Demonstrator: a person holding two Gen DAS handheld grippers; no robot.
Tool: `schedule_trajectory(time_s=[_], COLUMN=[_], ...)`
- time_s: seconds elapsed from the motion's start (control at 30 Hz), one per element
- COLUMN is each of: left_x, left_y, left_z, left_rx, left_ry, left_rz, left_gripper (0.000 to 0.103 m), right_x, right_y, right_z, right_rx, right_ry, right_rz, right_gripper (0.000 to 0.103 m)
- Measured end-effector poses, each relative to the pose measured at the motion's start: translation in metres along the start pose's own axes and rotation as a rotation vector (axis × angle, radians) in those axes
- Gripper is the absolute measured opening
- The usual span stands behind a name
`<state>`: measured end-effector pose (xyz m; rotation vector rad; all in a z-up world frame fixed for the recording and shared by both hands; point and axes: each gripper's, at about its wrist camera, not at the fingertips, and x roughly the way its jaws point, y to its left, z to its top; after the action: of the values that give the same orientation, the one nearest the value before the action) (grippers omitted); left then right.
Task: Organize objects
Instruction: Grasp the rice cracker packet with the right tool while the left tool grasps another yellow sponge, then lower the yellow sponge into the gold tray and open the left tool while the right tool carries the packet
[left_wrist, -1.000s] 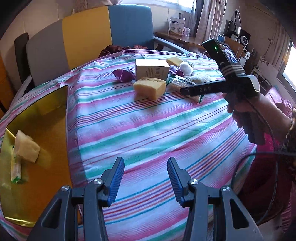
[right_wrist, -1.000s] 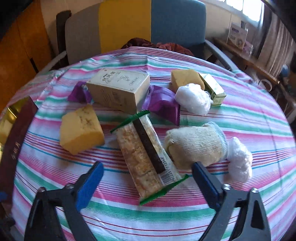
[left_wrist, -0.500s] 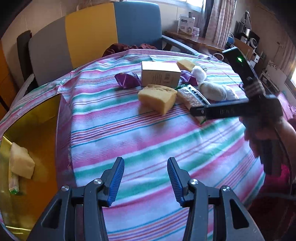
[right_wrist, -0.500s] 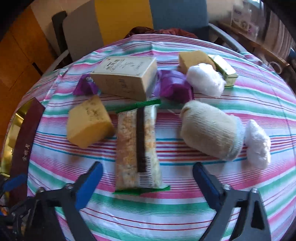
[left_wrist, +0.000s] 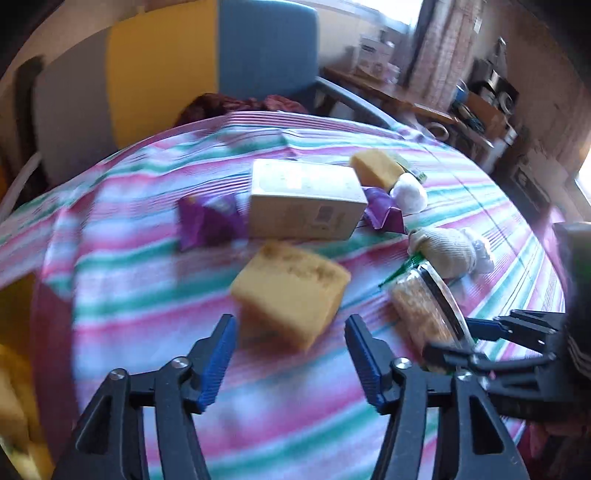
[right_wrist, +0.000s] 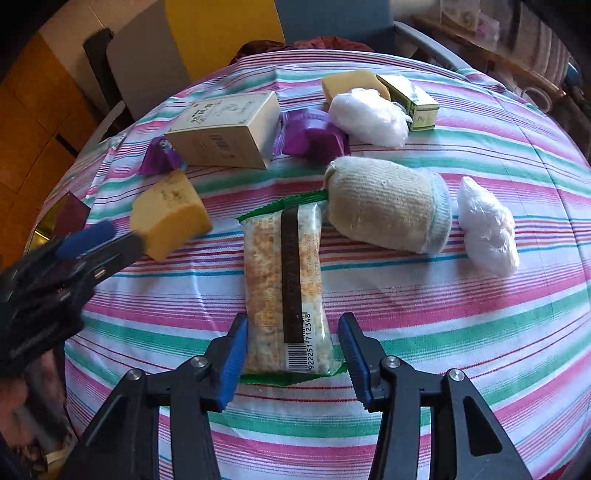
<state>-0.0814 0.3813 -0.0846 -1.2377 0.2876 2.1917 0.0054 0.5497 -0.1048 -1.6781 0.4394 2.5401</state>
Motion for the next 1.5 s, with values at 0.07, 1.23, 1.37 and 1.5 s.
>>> schedule_trajectory(time_s=[0.07,1.23,1.37,1.5], left_x=[0.012,-0.066,-0.099,-0.134], left_y=[-0.005,0.017,0.027,0.05], left_z=[0.008,-0.093,-0.108,-0.123], left_rx=[0.073,0.043,0.029,0.001], left_ry=[-0.009,-0.266,-0.286,-0.318], left_rz=[0.031,0.061,0.037,0.071], left_gripper=[0.073,0.063,0.063,0.063], right_x=[0.001,0.002,0.005,0.015], right_y=[0.0,0.027,0.034,0.048], right_z=[0.002,0.01,0.007,0.005], right_rx=[0.0,-0.108,-0.15,-0.223], right_ry=[-0.001,-0.075,-0.074,-0.057], right_rz=[0.002,0.008,-0.026,-0.087], right_gripper=[0.051,0.038,0.049,0.063])
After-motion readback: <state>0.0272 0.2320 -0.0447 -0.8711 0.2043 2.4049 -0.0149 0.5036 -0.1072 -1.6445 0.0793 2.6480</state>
